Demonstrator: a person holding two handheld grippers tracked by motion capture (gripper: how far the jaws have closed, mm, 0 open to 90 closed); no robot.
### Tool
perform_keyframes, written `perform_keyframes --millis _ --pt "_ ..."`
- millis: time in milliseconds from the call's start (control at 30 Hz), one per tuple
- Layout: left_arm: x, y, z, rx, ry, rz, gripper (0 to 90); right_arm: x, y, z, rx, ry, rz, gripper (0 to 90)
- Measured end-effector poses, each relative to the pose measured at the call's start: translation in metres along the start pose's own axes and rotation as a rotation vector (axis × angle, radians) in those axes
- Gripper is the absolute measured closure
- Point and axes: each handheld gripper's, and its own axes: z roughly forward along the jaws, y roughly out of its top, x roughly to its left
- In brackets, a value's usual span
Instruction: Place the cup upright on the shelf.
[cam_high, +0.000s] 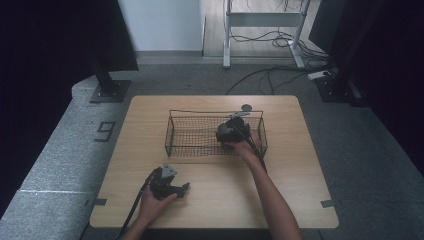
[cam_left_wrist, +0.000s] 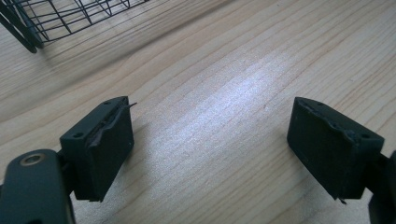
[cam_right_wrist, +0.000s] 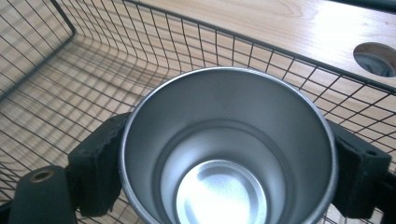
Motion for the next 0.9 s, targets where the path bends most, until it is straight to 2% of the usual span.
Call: perform_keyframes --millis 133,233,400,633,800,900 --pt "0.0 0.0 0.0 0.0 0.0 0.0 14.5 0.0008 0.0008 0.0022 0.036 -0.005 -0.02 13.7" --pt "0.0 0.0 0.0 0.0 0.0 0.0 14.5 0.0009 0.0015 0.0022 0.044 0.0 -0.039 13.6" --pt "0.0 0.0 0.0 0.0 0.0 0.0 14.5 -0.0025 0.0012 0.0005 0.059 0.014 -0.018 13.2" --pt "0.0 0.0 0.0 0.0 0.0 0.0 14.5 -0.0053 0.0015 -0.0017 0.092 0.01 -0.028 12.2" --pt "0.0 0.0 0.0 0.0 0.0 0.0 14.4 -0.005 0.0019 -0.0041 0.077 -0.016 -0.018 10.5" --pt "0.0 0.0 0.0 0.0 0.0 0.0 14.5 -0.0061 0.0027 -0.0062 0.06 -0.004 -0.005 8.7"
